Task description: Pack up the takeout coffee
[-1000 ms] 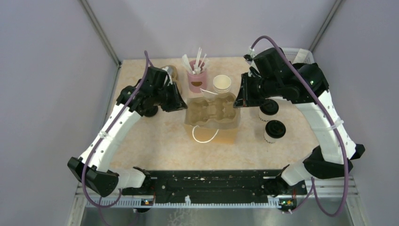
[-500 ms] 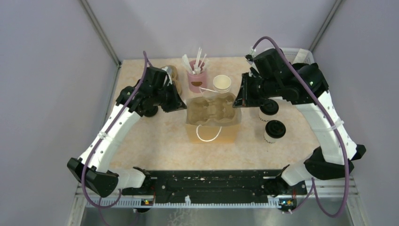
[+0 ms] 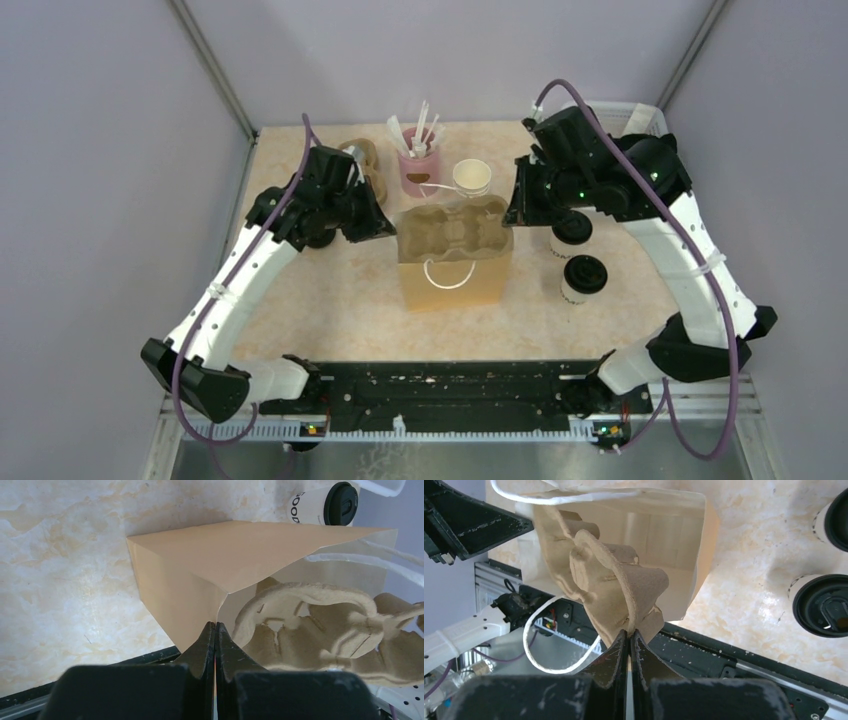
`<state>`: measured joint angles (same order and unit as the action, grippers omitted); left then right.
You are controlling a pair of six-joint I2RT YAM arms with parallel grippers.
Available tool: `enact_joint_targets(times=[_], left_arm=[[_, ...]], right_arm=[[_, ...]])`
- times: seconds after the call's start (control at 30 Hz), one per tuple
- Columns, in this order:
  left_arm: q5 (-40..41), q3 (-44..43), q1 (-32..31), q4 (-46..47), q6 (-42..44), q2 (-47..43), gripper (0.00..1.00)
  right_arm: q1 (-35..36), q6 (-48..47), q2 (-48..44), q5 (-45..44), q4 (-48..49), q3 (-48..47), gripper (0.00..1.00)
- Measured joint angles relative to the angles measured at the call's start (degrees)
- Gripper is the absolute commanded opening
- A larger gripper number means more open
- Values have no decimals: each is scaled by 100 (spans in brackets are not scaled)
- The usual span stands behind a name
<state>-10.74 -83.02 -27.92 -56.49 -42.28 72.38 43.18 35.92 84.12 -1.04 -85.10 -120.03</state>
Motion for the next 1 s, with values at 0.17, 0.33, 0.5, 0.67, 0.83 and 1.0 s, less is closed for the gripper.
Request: enact_joint_targets(times=[0.17,0.33,0.5,0.67,0.83,1.0], left_arm=[[17,83,-2,44,42,-81,0],[55,114,-2,81,76,-103,0],[98,116,0,85,129,-103,0],[94,149,-2,122,149,-133,0],[72,197,0,199,146,-151,0],[13,282,0,260,146,-212,0]], right_arm=[[-103,-170,-50,-90,-31,-221,0],[-109,-225,-116,-129,-28,-352,0],[-109,-225,-153,-81,-20,-348,0],[-109,-133,-151,256,179,-103,0],[-109,61,-133,721,664,424,0],[-109,243,-2,1014,1047,643,0]])
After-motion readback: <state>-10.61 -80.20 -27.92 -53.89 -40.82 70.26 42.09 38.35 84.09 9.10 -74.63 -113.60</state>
